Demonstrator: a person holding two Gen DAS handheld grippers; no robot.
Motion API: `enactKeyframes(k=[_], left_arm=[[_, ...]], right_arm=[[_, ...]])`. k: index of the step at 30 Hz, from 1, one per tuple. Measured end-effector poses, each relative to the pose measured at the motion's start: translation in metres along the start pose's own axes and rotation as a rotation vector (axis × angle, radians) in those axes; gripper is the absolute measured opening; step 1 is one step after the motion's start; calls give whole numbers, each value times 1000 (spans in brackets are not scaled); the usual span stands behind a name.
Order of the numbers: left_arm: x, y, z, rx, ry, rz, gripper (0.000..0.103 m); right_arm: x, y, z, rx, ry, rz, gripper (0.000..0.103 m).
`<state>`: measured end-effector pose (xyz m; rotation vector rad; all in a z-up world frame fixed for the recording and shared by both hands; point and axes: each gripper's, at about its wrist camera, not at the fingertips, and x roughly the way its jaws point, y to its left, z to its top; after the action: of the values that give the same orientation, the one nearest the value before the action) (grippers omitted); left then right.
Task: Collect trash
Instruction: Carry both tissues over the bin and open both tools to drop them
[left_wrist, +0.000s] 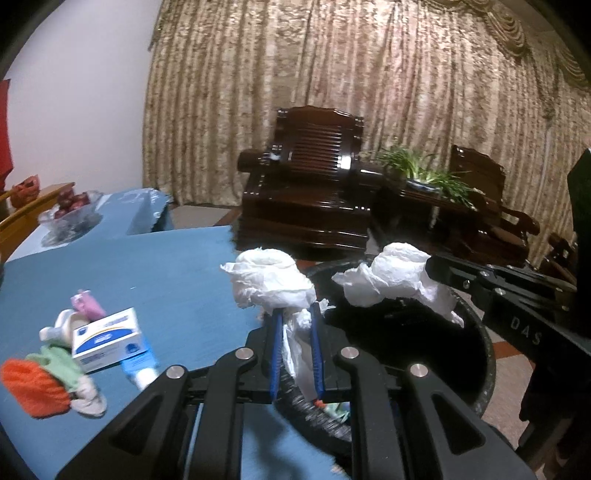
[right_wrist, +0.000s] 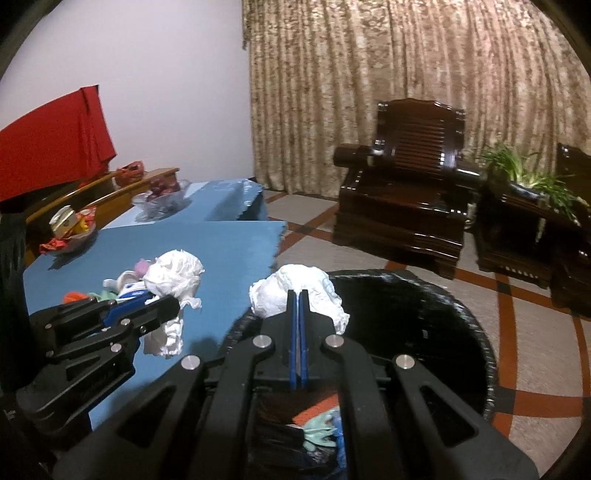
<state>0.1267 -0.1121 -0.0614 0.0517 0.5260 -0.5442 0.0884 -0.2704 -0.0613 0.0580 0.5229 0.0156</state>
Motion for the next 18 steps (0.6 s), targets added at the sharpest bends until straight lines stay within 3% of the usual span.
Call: enactKeyframes(k=[8, 11, 12, 15, 18], left_arm=[[31, -33, 4, 30, 33, -70, 14], [40, -38, 3, 28, 52, -104, 19], [43, -40, 2, 25, 56, -118, 22], [51, -41, 0, 17, 71, -140, 47], [50, -38, -1, 13, 68, -140, 55]], right_arm=[[0, -34, -9, 31, 12, -62, 1], [3, -45, -13, 47, 27, -88, 1], [5, -49, -16, 52, 39, -101, 4], [6, -56, -20, 66, 49, -127, 11], [4, -61, -23, 80, 46, -148, 34]])
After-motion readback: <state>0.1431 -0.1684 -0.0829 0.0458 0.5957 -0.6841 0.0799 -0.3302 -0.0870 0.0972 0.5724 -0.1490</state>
